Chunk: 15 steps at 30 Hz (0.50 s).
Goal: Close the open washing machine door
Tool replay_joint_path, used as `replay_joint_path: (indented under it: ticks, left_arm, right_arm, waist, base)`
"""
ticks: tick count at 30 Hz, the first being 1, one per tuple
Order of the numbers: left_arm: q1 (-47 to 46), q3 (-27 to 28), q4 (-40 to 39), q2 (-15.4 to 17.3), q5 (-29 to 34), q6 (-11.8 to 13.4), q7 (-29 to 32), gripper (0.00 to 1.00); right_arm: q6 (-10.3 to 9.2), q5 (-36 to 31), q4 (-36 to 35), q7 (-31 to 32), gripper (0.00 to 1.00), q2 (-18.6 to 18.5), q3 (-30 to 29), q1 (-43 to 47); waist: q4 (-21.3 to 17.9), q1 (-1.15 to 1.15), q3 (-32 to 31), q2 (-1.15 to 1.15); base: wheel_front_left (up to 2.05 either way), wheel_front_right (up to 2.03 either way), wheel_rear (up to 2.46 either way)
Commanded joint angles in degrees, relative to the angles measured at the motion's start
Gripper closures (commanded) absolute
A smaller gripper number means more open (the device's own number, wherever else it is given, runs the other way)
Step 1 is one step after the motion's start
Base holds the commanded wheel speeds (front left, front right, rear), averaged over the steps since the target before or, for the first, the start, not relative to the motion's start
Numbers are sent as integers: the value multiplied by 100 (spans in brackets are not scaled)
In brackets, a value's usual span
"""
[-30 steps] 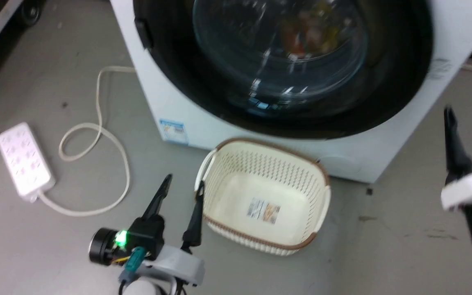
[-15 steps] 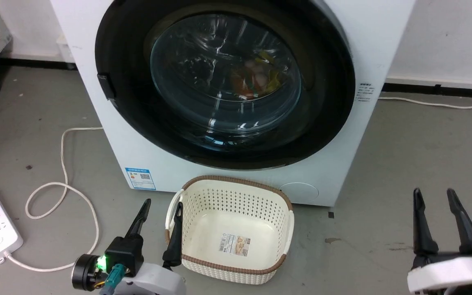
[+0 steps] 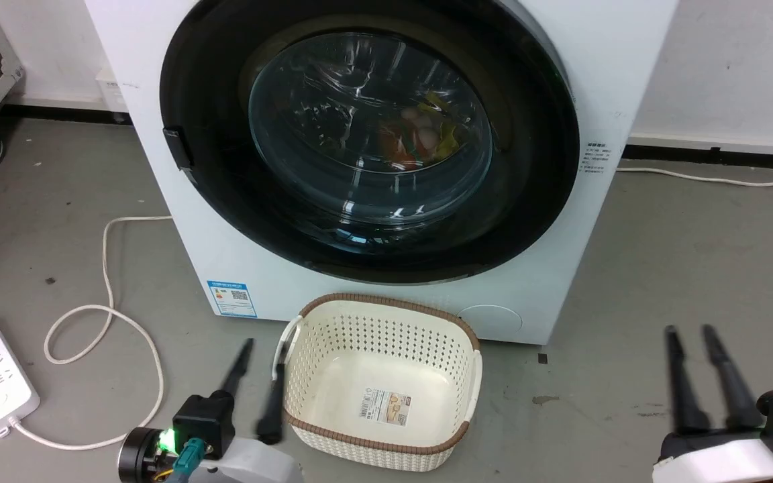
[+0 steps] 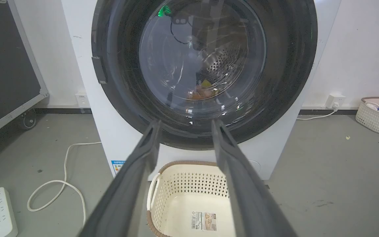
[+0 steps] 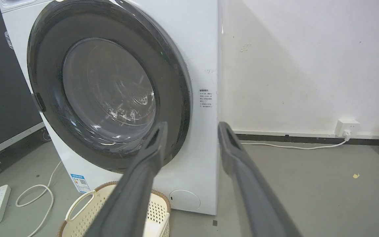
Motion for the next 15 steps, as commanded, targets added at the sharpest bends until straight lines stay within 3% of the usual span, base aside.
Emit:
replay_joint_path:
  ticks: [1,15]
  left_arm:
    - [0,-2,-1,0,0,0,2,100]
    - [33,68,-136,-1,52,29,157,100]
  right_arm:
    - [0,0,0,1,100,0,1,0]
    - [0,-77,-35,158,100,3,61,-16]
  waist:
    - [0,0,0,0]
    - [10,0,13,0]
  base:
    - [0,0,0]
    - [0,0,0]
